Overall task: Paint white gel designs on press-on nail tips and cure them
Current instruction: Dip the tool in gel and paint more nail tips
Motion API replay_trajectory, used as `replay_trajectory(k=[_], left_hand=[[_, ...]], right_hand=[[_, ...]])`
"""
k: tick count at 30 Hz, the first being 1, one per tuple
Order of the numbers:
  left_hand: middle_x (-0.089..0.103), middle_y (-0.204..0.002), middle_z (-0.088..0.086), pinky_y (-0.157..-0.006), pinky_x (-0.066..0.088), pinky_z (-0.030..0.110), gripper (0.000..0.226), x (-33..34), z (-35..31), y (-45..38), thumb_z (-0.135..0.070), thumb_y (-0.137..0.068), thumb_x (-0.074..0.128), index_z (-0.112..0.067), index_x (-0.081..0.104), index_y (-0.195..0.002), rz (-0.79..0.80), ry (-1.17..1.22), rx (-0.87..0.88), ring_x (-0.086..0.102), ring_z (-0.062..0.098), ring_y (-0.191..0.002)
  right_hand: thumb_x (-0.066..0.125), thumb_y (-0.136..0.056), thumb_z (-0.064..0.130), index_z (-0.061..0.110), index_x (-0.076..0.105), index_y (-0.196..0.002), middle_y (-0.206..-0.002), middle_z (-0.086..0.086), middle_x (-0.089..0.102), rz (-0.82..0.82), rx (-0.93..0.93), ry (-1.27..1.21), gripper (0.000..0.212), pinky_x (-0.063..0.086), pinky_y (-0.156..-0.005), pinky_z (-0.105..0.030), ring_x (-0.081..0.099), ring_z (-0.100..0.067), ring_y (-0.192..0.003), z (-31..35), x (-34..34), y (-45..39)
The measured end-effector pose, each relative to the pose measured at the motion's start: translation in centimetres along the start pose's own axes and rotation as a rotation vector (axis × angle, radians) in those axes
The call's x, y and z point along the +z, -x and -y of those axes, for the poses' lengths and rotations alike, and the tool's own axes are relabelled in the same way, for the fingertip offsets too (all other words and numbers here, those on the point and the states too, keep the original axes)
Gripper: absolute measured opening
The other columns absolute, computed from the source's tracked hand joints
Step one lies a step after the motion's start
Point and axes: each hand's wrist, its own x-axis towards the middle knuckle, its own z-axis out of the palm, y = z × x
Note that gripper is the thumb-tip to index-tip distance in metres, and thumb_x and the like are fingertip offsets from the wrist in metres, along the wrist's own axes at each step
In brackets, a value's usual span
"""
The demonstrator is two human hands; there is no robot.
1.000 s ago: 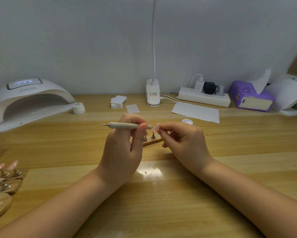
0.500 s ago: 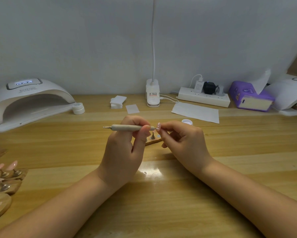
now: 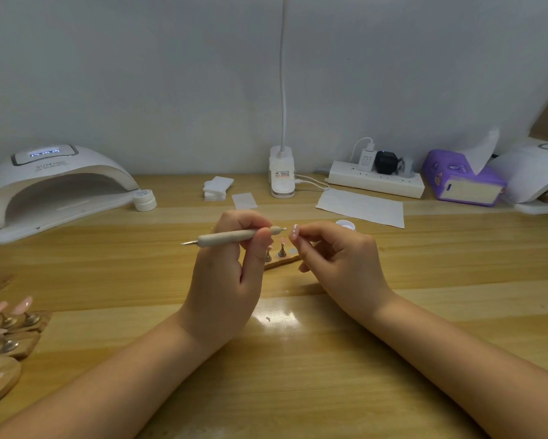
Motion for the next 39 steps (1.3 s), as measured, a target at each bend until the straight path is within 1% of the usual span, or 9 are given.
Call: replay_trajectory(k=[4,9,14,17,21,25,30,33,39], left_hand=[[0.057,-0.091,-0.002,-0.07,0.044,0.01,0.011,0.1,0.3,-0.1,-0.02,-0.097,0.042,-0.015,0.048,-0.104,-0.057,-0.008,-0.004,0.058,0.002,-0.08],[0.057,-0.096,-0.008,-0.073,0.045,0.012,0.009,0.1,0.9,0.0,-0.021,-0.097,0.044,-0.018,0.048,-0.105,-0.072,-0.005,-0.08,0.058,0.004,-0.085],[0.058,-0.094,-0.008,-0.074,0.044,0.012,0.011,0.1,1.1,0.1,-0.017,-0.096,0.045,-0.027,0.048,-0.102,-0.07,0.003,-0.134,0.058,0.002,-0.084],[0.059,-0.092,-0.006,-0.072,0.044,0.011,0.012,0.3,1.1,0.3,-0.018,-0.095,0.045,-0.029,0.047,-0.101,-0.061,0.017,-0.152,0.059,0.002,-0.083],[0.06,-0.092,-0.003,-0.07,0.045,0.01,0.013,0.5,0.9,0.5,-0.016,-0.095,0.046,-0.028,0.047,-0.101,-0.041,0.013,-0.13,0.061,0.005,-0.084],[0.06,-0.094,-0.003,-0.07,0.046,0.011,0.018,0.6,1.0,0.4,-0.017,-0.095,0.046,-0.034,0.046,-0.101,-0.036,0.003,-0.13,0.061,0.006,-0.085],[0.062,-0.093,0.0,-0.072,0.049,0.02,0.018,0.7,1.1,0.6,-0.019,-0.095,0.046,-0.036,0.045,-0.1,-0.026,-0.011,-0.141,0.061,0.009,-0.083],[0.063,-0.091,0.003,-0.075,0.051,0.029,0.018,0.7,1.0,0.7,-0.019,-0.095,0.046,-0.036,0.046,-0.1,-0.008,-0.022,-0.142,0.062,0.01,-0.082],[0.063,-0.092,0.001,-0.075,0.05,0.03,0.019,0.6,1.0,0.6,-0.02,-0.095,0.047,-0.037,0.045,-0.1,-0.006,-0.035,-0.148,0.062,0.01,-0.083]], right_hand=[[0.065,-0.091,0.012,0.01,0.07,-0.1,-0.077,0.0,0.07,-0.011,0.015,-0.005,0.011,0.056,-0.059,-0.031,0.068,-0.008,-0.061,0.0,0.0,-0.1],[0.063,-0.092,0.014,0.01,0.069,-0.101,-0.081,0.003,0.07,-0.001,0.032,-0.011,0.012,0.057,-0.06,-0.031,0.069,-0.004,-0.066,-0.1,0.0,0.0],[0.065,-0.091,0.014,0.011,0.071,-0.099,-0.081,0.004,0.07,-0.006,0.061,0.001,0.011,0.056,-0.062,-0.033,0.068,-0.01,-0.066,-0.2,0.1,-0.1],[0.066,-0.091,0.021,0.019,0.073,-0.095,-0.082,0.015,0.066,0.022,0.105,0.106,0.008,0.051,-0.062,-0.025,0.06,-0.006,-0.067,-0.3,0.1,-0.1],[0.064,-0.091,0.032,0.025,0.073,-0.088,-0.066,0.01,0.059,0.08,0.236,0.24,0.012,0.04,-0.055,-0.025,0.051,-0.007,-0.062,-1.0,0.3,-0.4],[0.065,-0.088,0.031,0.027,0.074,-0.09,-0.058,0.015,0.054,0.172,0.349,0.258,0.011,0.031,-0.052,-0.013,0.05,-0.001,-0.058,-1.5,0.4,-0.4],[0.063,-0.09,0.03,0.029,0.075,-0.098,-0.062,0.019,0.057,0.214,0.356,0.342,0.015,0.039,-0.057,-0.013,0.054,0.001,-0.063,-1.4,0.6,-0.7],[0.061,-0.092,0.03,0.027,0.074,-0.105,-0.089,0.007,0.074,0.234,0.335,0.375,0.02,0.051,-0.077,-0.031,0.064,-0.009,-0.083,-1.2,0.6,-0.8],[0.061,-0.092,0.032,0.024,0.076,-0.101,-0.085,0.002,0.074,0.233,0.323,0.428,0.02,0.05,-0.071,-0.031,0.063,-0.013,-0.078,-1.1,0.6,-0.8]])
